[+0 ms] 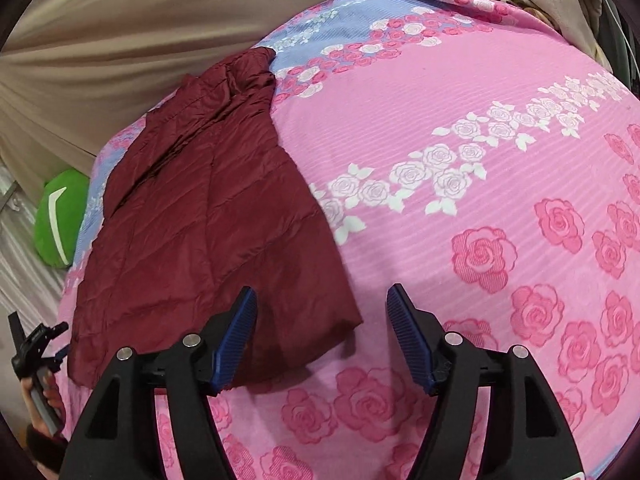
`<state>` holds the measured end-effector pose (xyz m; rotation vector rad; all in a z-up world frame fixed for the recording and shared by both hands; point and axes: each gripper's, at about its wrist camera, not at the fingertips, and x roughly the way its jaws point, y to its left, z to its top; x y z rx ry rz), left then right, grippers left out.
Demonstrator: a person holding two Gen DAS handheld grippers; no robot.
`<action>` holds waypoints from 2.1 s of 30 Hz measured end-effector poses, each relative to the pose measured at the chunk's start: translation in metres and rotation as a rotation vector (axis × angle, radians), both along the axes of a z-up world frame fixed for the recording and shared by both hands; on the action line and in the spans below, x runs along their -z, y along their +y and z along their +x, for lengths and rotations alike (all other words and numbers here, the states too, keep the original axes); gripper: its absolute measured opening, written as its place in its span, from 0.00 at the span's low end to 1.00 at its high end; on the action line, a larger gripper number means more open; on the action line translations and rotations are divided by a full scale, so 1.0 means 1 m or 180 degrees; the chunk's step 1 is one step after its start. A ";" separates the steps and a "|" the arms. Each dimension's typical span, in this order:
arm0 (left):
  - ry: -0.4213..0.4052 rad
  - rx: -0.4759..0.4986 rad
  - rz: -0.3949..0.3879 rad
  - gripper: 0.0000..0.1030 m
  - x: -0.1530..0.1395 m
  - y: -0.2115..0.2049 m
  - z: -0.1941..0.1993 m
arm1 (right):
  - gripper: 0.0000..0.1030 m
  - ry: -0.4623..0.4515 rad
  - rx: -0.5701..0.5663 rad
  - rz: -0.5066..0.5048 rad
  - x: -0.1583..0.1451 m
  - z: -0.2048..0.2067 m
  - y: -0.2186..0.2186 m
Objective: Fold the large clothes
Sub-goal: 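Grasp the jacket's hem with both grippers and lift it toward the collar, then carry the lifted hem over with both grippers and lay it down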
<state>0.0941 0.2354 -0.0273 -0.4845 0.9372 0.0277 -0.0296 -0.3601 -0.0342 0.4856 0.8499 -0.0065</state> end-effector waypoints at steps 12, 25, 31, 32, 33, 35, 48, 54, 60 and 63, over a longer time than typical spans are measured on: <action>-0.0019 0.0284 -0.0676 0.59 0.007 -0.018 -0.020 | 0.66 -0.0193 -0.0146 0.0629 0.004 -0.006 0.012; -0.0471 0.0358 -0.0426 0.02 -0.041 -0.023 -0.044 | 0.03 -0.0607 -0.0138 0.0543 -0.020 -0.001 0.028; -0.1034 0.0498 -0.0531 0.01 -0.091 -0.027 -0.072 | 0.02 -0.1319 -0.0214 0.0580 -0.058 -0.031 0.021; -0.1155 0.0526 -0.0549 0.01 -0.101 -0.028 -0.078 | 0.02 -0.1468 -0.0231 0.0598 -0.065 -0.038 0.018; -0.1270 0.0555 -0.0568 0.01 -0.110 -0.030 -0.084 | 0.02 -0.1645 -0.0269 0.0637 -0.073 -0.046 0.016; -0.1549 0.0627 -0.0614 0.01 -0.130 -0.030 -0.100 | 0.02 -0.1952 -0.0366 0.0704 -0.089 -0.061 0.011; -0.2691 0.0634 -0.0517 0.01 -0.220 -0.017 -0.187 | 0.02 -0.3430 -0.0853 0.0533 -0.185 -0.156 -0.009; -0.2212 0.0555 -0.0292 0.01 -0.208 -0.028 -0.135 | 0.02 -0.3129 -0.0640 0.0458 -0.184 -0.110 -0.005; -0.1566 0.0317 0.0286 0.01 -0.168 -0.053 -0.014 | 0.02 -0.2466 -0.0341 0.0423 -0.162 -0.003 0.002; -0.1316 0.0241 0.0431 0.01 -0.146 -0.059 0.036 | 0.02 -0.2218 -0.0217 0.0383 -0.150 0.041 0.005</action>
